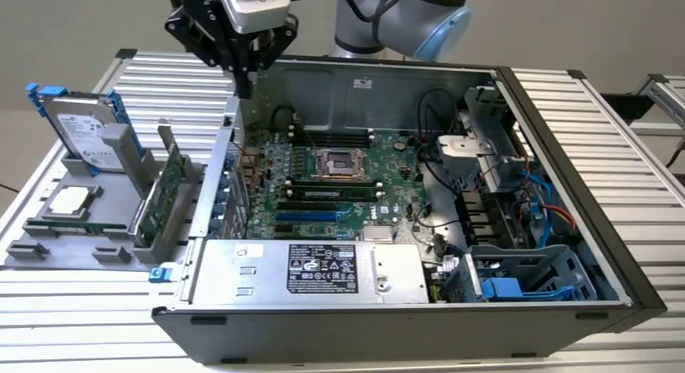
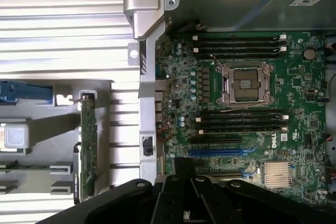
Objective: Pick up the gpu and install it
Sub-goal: 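Reach for the gpu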
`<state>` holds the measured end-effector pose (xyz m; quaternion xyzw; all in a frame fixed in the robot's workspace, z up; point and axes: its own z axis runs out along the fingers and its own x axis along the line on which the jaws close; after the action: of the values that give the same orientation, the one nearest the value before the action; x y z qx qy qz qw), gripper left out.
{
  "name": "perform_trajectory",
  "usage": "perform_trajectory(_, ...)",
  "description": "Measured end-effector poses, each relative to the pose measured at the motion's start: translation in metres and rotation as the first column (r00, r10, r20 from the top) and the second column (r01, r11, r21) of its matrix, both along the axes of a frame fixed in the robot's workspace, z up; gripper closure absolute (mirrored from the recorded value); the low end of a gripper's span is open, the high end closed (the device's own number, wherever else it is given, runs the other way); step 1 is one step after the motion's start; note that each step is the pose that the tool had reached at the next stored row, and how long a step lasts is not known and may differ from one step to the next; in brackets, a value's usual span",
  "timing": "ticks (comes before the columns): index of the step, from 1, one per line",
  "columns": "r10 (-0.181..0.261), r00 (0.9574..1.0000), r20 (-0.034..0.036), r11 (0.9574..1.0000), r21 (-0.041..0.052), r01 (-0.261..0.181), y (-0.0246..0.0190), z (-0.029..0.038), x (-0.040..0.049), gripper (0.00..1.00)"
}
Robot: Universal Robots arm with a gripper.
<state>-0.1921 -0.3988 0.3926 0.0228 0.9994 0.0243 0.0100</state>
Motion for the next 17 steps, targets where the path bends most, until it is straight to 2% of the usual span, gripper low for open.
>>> perform_trajectory(6,0.001,1.0,0.0,1.0,0.0001,-0.001,0.0,0.0,-0.007,1.0)
perform_trajectory(17,0.004,1.0,0.0001,1.0,0.0,-0.004,0.0,0.0,-0.0146,1.0)
